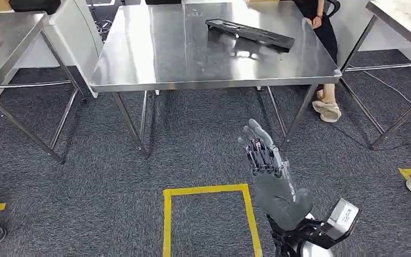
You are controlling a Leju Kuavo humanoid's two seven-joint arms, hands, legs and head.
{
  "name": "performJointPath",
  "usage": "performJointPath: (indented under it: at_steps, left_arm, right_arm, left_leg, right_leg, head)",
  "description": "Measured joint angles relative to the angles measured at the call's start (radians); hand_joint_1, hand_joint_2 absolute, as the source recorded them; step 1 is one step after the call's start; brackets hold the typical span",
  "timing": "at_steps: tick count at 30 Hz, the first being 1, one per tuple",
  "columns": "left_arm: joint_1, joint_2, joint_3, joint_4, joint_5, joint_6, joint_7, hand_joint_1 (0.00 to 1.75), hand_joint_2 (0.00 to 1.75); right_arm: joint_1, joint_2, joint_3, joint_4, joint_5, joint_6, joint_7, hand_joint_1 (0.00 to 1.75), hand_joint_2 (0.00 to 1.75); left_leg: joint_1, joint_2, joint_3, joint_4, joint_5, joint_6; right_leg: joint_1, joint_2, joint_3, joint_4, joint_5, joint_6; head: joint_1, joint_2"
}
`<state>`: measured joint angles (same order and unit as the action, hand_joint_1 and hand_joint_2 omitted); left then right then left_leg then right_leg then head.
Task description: Take the parts from the cabinet and place them on the table.
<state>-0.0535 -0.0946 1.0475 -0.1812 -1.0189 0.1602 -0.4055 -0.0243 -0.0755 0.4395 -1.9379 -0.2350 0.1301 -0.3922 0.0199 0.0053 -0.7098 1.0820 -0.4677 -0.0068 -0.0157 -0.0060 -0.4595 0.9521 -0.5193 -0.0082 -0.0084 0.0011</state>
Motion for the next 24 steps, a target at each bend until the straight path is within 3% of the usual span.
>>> performJointPath:
  at_steps: [1,2,3,4,5,11,12,13,14,15,16,17,18,19,20,21,22,23,24]
  left_arm:
    - [0.001,-0.001,0.000,0.000,0.000,0.000,-0.001,0.00,0.00]
    - [0.001,-0.001,0.000,0.000,0.000,0.000,-0.002,0.00,0.00]
    - [0.000,0.000,0.000,0.000,0.000,0.000,-0.003,0.00,0.00]
    - [0.000,0.000,0.000,0.000,0.000,0.000,-0.005,0.00,0.00]
    - [0.000,0.000,0.000,0.000,0.000,0.000,-0.005,0.00,0.00]
    - [0.000,0.000,0.000,0.000,0.000,0.000,-0.005,0.00,0.00]
    - [0.000,0.001,0.000,0.000,0.000,0.000,-0.005,0.00,0.00]
    - [-0.001,0.001,0.000,0.000,0.000,0.000,-0.005,0.00,0.00]
    - [-0.006,0.002,0.000,-0.001,-0.002,0.000,-0.005,0.00,0.00]
    - [-0.005,0.001,0.000,0.000,-0.003,-0.001,-0.006,0.00,0.00]
    - [-0.007,-0.001,0.000,0.000,-0.003,-0.001,-0.006,0.00,0.00]
    - [-0.007,0.000,0.000,-0.001,-0.003,-0.001,-0.006,0.00,0.00]
    - [-0.007,0.001,0.000,-0.001,-0.005,0.001,-0.007,0.00,0.00]
    - [-0.007,0.001,0.000,-0.002,-0.009,0.002,-0.011,0.00,0.00]
    - [-0.007,0.001,-0.001,-0.002,-0.014,0.005,-0.013,0.00,0.00]
    - [-0.007,0.000,-0.001,-0.002,-0.019,0.008,-0.013,0.00,0.00]
    - [-0.006,0.000,-0.001,-0.002,-0.019,0.010,-0.014,0.00,0.00]
    - [-0.006,-0.002,-0.001,-0.002,-0.019,0.010,-0.015,0.00,0.00]
    - [-0.007,-0.003,-0.001,-0.002,-0.019,0.011,-0.016,0.00,0.00]
  right_arm:
    - [0.001,0.000,0.000,0.000,0.000,0.000,0.000,0.00,0.00]
    - [0.003,0.000,-0.001,0.000,0.000,0.000,0.000,0.00,0.00]
    - [0.004,0.000,0.000,0.000,0.000,0.000,0.000,0.00,0.00]
    - [0.005,0.000,0.000,0.000,-0.001,0.000,0.000,0.00,0.00]
    - [0.006,0.000,-0.001,0.000,-0.001,0.000,0.000,0.00,0.00]
    - [0.007,0.000,-0.001,0.000,-0.001,0.000,0.000,0.00,0.00]
    - [0.009,0.000,-0.001,0.000,-0.001,-0.001,0.000,0.00,0.00]
    - [0.009,0.001,-0.001,0.000,-0.001,-0.001,0.000,0.00,0.00]
    - [0.009,0.003,-0.002,-0.006,0.001,-0.003,0.000,0.00,0.00]
    - [0.011,0.002,-0.003,-0.006,0.007,-0.003,0.002,0.00,0.00]
    - [0.010,0.001,-0.008,-0.006,0.006,-0.003,0.002,0.00,0.00]
    - [0.010,0.001,-0.010,-0.006,0.006,-0.003,0.002,0.00,0.00]
    - [0.010,0.000,-0.013,-0.006,0.006,-0.003,0.001,0.00,0.00]
    - [0.010,-0.001,-0.016,-0.006,0.006,-0.002,0.001,0.00,0.00]
    - [0.011,-0.001,-0.017,-0.006,0.006,-0.001,0.001,0.00,0.00]
    - [0.011,-0.002,-0.018,-0.006,0.005,0.001,0.001,0.00,0.00]
    - [0.011,-0.002,-0.018,-0.006,0.005,0.002,0.001,0.00,0.00]
    - [0.011,-0.002,-0.019,-0.006,0.005,0.002,0.001,0.00,0.00]
    - [0.011,-0.002,-0.019,-0.006,0.005,0.002,0.001,0.00,0.00]
  left_leg:
    - [0.000,-0.003,-0.015,0.081,-0.067,-0.004]
    - [0.000,-0.004,-0.028,0.159,-0.108,-0.008]
    - [0.000,-0.004,-0.033,0.221,-0.117,-0.010]
    - [0.001,-0.004,-0.022,0.248,-0.094,-0.011]
    - [0.001,-0.004,0.011,0.227,-0.053,-0.011]
    - [0.001,-0.004,0.031,0.207,-0.040,-0.010]
    - [0.002,-0.004,0.094,0.132,-0.017,-0.008]
    - [0.003,-0.004,0.151,0.058,-0.019,-0.006]
    - [-0.001,-0.011,0.237,-0.075,-0.071,0.004]
    - [-0.010,-0.008,0.203,-0.082,-0.056,0.030]
    - [-0.005,-0.001,0.188,-0.086,-0.035,0.042]
    - [-0.005,0.000,0.171,-0.086,-0.023,0.056]
    - [-0.005,0.003,0.156,-0.086,-0.010,0.057]
    - [-0.005,0.003,0.136,-0.086,0.000,0.057]
    - [-0.006,0.004,0.120,-0.086,0.012,0.055]
    - [-0.005,0.007,0.108,-0.086,0.026,0.052]
    - [-0.005,0.010,0.093,-0.084,0.038,0.050]
    - [-0.004,0.011,0.077,-0.084,0.051,0.046]
    - [-0.003,0.012,0.065,-0.084,0.062,0.041]
  right_leg:
    - [0.001,0.000,-0.015,0.001,0.014,-0.001]
    - [0.004,-0.002,-0.029,0.002,0.026,-0.002]
    - [0.006,-0.003,-0.040,0.004,0.038,-0.001]
    - [0.006,-0.003,-0.058,0.008,0.050,0.002]
    - [0.006,-0.003,-0.078,0.016,0.061,0.006]
    - [0.006,-0.003,-0.085,0.019,0.062,0.009]
    - [0.005,-0.003,-0.101,0.029,0.068,0.012]
    - [0.005,-0.003,-0.111,0.038,0.071,0.016]
    - [0.014,-0.004,-0.130,0.057,0.078,0.027]
    - [0.013,-0.008,-0.148,0.053,0.113,0.056]
    - [0.009,-0.005,-0.167,0.078,0.074,0.054]
    - [0.009,-0.002,-0.184,0.124,0.017,0.044]
    - [0.008,0.000,-0.201,0.188,-0.039,0.038]
    - [0.006,0.001,-0.220,0.273,-0.083,0.039]
    - [0.005,0.001,-0.231,0.336,-0.097,0.047]
    - [0.003,0.002,-0.231,0.379,-0.080,0.063]
    - [0.001,0.002,-0.217,0.381,-0.045,0.080]
    - [-0.001,0.001,-0.178,0.340,-0.003,0.096]
    - [-0.003,0.001,-0.117,0.259,0.016,0.099]
  head:
    - [-0.001,0.000]
    - [-0.001,0.000]
    - [0.000,0.000]
    - [-0.001,0.000]
    - [-0.001,0.000]
    - [-0.002,0.000]
    - [-0.002,0.000]
    - [-0.002,0.000]
    - [0.002,0.000]
    - [0.000,0.000]
    - [0.000,0.000]
    - [0.007,0.000]
    - [0.008,0.000]
    - [0.007,0.000]
    - [0.009,0.000]
    - [0.008,0.000]
    - [0.010,0.000]
    - [0.010,0.000]
    - [0.009,0.000]
